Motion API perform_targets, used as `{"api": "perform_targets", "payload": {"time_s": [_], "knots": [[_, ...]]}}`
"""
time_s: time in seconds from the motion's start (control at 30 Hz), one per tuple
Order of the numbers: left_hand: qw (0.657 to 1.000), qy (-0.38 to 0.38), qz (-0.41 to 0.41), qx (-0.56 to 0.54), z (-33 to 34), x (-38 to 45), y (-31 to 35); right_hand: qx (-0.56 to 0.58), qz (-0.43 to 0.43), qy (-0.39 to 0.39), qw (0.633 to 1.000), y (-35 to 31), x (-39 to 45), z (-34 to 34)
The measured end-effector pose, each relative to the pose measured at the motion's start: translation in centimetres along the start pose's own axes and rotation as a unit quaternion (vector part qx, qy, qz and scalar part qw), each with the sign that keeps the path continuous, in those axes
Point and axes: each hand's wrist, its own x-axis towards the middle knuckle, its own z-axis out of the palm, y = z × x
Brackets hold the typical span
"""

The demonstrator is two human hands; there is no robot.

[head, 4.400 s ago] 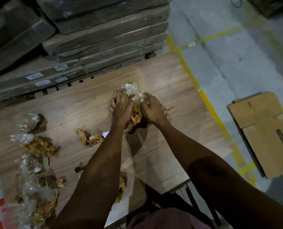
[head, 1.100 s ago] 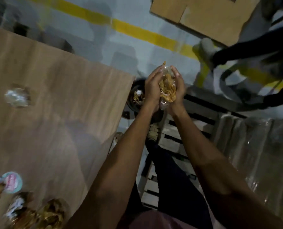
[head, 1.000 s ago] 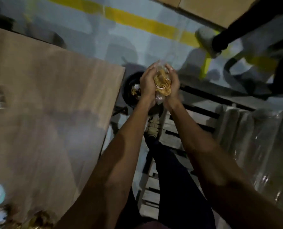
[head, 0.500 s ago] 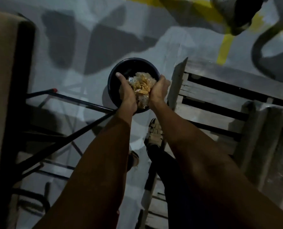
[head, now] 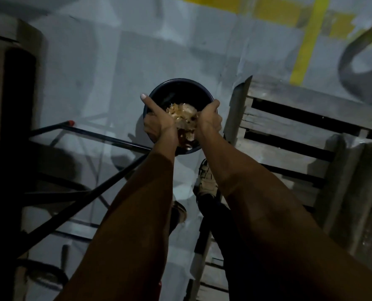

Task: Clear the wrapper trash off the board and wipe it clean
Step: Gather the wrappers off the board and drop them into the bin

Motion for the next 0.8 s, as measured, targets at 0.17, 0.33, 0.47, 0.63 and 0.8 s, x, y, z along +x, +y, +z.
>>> {"api": "perform_targets", "payload": {"time_s": [0.17,0.33,0.47,0.63,0.8], "knots": [[0.999,-0.016,-0.028,0.036,-0.9,-1.3,0.8,0.022,-0.003,-0.023,0.999,-0.2,-1.5,-0.6],[0.995,-0.1,-0.024,-0.003,-2.7,-4.6,1.2,-0.002,-0.073,-0.013,0.997,0.0,-5.1,-2.1],[0.987,-0.157,-0.023,-0.005,-6.1,-9.4,2.7,0.023,-0.077,-0.008,0.997,0.3,-10.3,-4.4],[0.974,-0.225,-0.005,0.003,-14.0,-16.3,6.2,0.065,-0.097,-0.034,0.993,-0.1,-19.3,-8.8],[0.968,-0.217,0.129,0.001,-23.8,-22.3,10.4,0.102,-0.17,-0.065,0.978,-1.0,-29.4,-12.4]]}}
